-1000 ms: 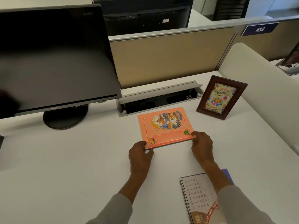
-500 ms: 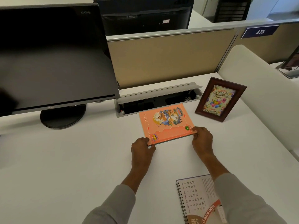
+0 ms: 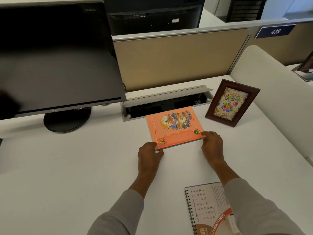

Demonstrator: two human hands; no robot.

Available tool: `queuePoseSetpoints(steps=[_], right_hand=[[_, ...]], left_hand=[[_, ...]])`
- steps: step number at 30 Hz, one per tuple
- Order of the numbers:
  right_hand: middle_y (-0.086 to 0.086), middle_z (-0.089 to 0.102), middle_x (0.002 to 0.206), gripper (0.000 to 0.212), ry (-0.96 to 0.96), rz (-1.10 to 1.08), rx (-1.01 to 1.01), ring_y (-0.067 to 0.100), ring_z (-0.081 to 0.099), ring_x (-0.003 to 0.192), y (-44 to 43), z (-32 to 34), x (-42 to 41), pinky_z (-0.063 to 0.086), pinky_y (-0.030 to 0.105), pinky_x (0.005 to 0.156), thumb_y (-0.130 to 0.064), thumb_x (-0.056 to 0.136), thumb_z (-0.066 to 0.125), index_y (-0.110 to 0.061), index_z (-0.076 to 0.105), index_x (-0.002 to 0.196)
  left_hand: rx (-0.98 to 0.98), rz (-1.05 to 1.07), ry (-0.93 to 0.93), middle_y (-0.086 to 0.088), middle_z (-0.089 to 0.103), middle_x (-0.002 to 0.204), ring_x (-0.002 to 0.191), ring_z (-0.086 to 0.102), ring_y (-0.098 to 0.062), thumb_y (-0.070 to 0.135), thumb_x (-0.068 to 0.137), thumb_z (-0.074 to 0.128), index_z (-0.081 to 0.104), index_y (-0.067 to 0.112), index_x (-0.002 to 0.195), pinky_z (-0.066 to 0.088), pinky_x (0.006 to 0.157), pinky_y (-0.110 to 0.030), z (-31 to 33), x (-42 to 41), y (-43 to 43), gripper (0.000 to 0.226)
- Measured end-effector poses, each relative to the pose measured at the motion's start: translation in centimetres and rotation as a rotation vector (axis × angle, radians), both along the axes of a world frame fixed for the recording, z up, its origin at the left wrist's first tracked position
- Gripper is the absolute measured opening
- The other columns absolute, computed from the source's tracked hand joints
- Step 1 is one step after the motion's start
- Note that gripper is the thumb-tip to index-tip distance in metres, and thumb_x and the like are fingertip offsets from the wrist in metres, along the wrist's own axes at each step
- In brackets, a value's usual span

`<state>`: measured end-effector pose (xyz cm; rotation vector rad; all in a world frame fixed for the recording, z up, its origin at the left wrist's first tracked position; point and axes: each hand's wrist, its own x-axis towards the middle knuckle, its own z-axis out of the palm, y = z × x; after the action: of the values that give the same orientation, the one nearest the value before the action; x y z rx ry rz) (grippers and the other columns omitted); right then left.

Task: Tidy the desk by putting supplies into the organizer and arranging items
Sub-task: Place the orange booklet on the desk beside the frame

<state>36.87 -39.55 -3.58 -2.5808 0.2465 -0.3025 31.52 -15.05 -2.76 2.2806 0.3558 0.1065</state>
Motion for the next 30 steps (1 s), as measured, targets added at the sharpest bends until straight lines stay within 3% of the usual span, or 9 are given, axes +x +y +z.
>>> queuePoseSetpoints(steps=[5,12,17,19,24,28,30], right_hand=[[0.021,0.067,0.116,0.027,0.003,-0.013,-0.010,0.039,0.058,0.106,0.2,0.1,-0.3,0.049,0.047,0.093,0.002,0.096,0.054,0.000,0.069,0.117],[0.020,0.069,0.112,0.026,0.003,-0.002,-0.095,0.038,0.057,0.102,0.3,-0.1,-0.8,0.050,0.045,0.088,0.000,0.096,0.054,0.001,0.069,0.118],[0.020,0.066,0.119,0.028,0.019,-0.022,-0.019,0.037,0.055,0.109,0.3,0.1,-0.8,0.048,0.045,0.092,-0.001,0.096,0.055,0.000,0.065,0.122],[0.019,0.064,0.121,0.031,0.027,-0.028,0.015,0.036,0.054,0.111,0.4,0.2,-0.9,0.047,0.046,0.094,-0.002,0.096,0.055,-0.002,0.061,0.126],[0.014,0.064,0.120,0.037,0.063,-0.042,0.147,0.034,0.058,0.111,0.4,0.7,-1.1,0.049,0.047,0.098,0.001,0.091,0.060,-0.006,0.056,0.127],[0.014,0.060,0.131,0.048,0.078,-0.073,0.292,0.032,0.062,0.113,0.3,1.5,-1.6,0.052,0.048,0.099,0.000,0.089,0.066,-0.007,0.051,0.134],[0.015,0.058,0.133,0.049,0.073,-0.080,0.330,0.031,0.062,0.109,0.4,2.1,-1.9,0.053,0.043,0.096,0.000,0.088,0.066,-0.005,0.050,0.134]], left_hand=[[-0.016,0.012,-0.011,0.002,0.076,0.096,0.086,0.068,-0.018,0.027,0.083,0.075,0.076,0.017,0.102,0.053,0.081,-0.031,-0.3,-0.3,0.0,0.022],[0.025,-0.005,-0.039,0.001,0.074,0.082,0.073,0.062,-0.018,0.023,0.085,0.073,0.072,0.016,0.084,0.033,0.065,-0.022,0.2,-0.5,0.0,0.007],[0.025,0.007,-0.043,0.002,0.073,0.082,0.076,0.067,-0.018,0.024,0.082,0.076,0.073,0.017,0.086,0.040,0.067,-0.023,0.1,-0.4,-0.1,0.009],[-0.013,0.015,-0.034,0.004,0.071,0.082,0.072,0.066,-0.012,0.026,0.080,0.078,0.072,0.019,0.088,0.040,0.065,-0.018,0.0,-0.4,0.2,0.012],[-0.108,0.012,0.008,0.007,0.070,0.099,0.069,0.062,0.001,0.027,0.077,0.083,0.067,0.020,0.115,0.041,0.067,-0.003,0.2,-0.7,0.6,0.041],[-0.150,0.010,0.030,0.007,0.065,0.104,0.071,0.059,0.003,0.025,0.076,0.086,0.060,0.017,0.125,0.046,0.072,-0.015,0.8,-0.9,0.6,0.057],[-0.154,0.006,0.031,0.006,0.063,0.105,0.070,0.059,0.002,0.027,0.074,0.087,0.058,0.016,0.124,0.045,0.070,-0.013,1.0,-1.0,0.6,0.059]])
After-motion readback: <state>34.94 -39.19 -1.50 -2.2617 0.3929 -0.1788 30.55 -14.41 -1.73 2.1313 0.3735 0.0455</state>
